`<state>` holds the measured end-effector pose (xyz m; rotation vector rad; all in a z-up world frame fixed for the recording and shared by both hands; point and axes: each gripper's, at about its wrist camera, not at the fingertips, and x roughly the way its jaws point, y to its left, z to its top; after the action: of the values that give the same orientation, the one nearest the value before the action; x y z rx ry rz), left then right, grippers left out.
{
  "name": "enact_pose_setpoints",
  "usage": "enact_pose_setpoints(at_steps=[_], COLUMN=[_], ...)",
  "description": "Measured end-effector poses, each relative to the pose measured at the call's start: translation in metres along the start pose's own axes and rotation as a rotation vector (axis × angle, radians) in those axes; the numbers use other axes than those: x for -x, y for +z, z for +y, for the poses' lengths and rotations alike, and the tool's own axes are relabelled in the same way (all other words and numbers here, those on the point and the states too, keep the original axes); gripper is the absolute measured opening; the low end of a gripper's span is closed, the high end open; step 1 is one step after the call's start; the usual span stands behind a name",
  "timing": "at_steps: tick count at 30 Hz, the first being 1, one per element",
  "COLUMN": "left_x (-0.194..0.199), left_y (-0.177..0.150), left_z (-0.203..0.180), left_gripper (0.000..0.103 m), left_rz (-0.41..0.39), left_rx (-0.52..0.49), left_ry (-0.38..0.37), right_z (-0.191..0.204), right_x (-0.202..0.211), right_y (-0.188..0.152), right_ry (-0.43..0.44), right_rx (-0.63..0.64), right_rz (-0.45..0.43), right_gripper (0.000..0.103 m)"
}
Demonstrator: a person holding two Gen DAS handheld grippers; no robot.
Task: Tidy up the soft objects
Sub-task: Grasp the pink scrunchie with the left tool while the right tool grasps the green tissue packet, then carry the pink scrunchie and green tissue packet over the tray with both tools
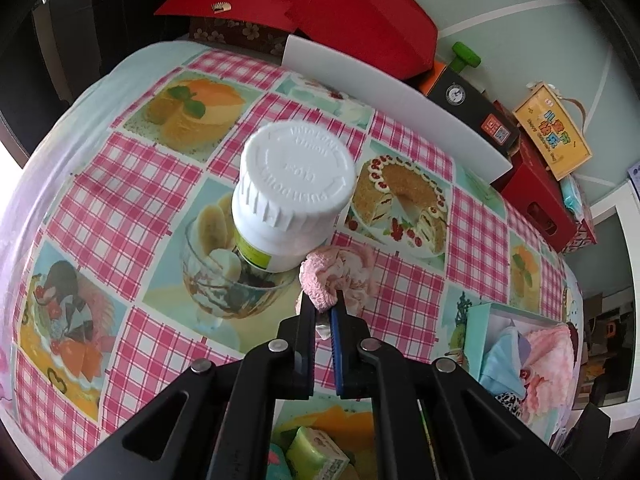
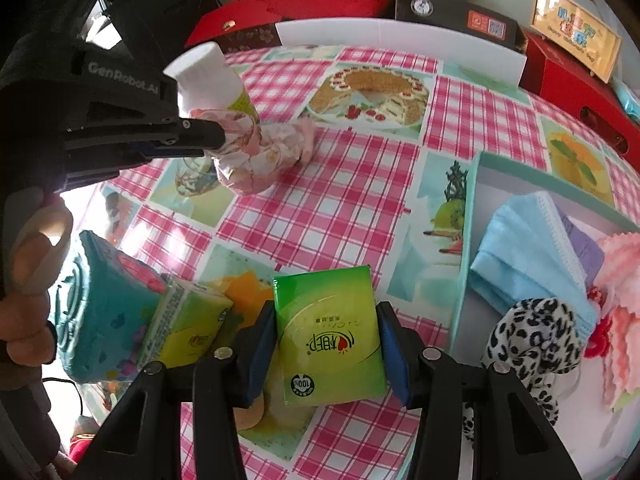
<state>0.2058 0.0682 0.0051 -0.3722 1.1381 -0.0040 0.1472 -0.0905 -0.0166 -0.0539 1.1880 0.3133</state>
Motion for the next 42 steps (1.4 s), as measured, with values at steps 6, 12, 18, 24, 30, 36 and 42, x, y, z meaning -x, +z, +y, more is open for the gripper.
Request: enact_pose_setpoints(at_steps=[6,12,18,24,30,36,42], left_x=[0.022,0.044,0.068,0.096,0.118,0.138,0.148], left_y=[0.001,0.002,0.003,-0.001,-0.007,-0.014,-0.020], left_z=[-0.005,-0.009,-0.010,-0.016,-0.021,-0.027,-0.035], left_gripper=[0.006,0.006,0.006,0.006,0.006,0.006,0.006], left_rz=[-0.048,-0.102,-0.161,-0.228,-0.276,-0.318,-0.338], left_rx=[-0.014,-0.019,-0.022,-0.041,-0.064,-0.083,-0.104], left_ry=[-0.030,-0.054,-0.061,-0.070,-0.075,-0.092,-0.112], right_z=[-0.002,-0.003,-0.004,-0.011,-0.017,-0.029,-0.045], right_x=[0.012,0.024,0.048,0.083,0.110,0.125,0.134], right_y=[0.002,0.003,0.007,0.010,0.011,0.009,0.004], right_ry=[0.008,0.010,-0.020,-0.055,-0.096,-0.115,-0.159], right_rx=[-0.004,-0.005,-0.005,-0.026,-0.040,-0.086,-0.124], right_rz=[-0.037,-0.065,-0.137,-0.235,-0.287,-0.295,-0.308], right_gripper=[0.052,0.052,0.052,0.052,0.052,0.052,0.052])
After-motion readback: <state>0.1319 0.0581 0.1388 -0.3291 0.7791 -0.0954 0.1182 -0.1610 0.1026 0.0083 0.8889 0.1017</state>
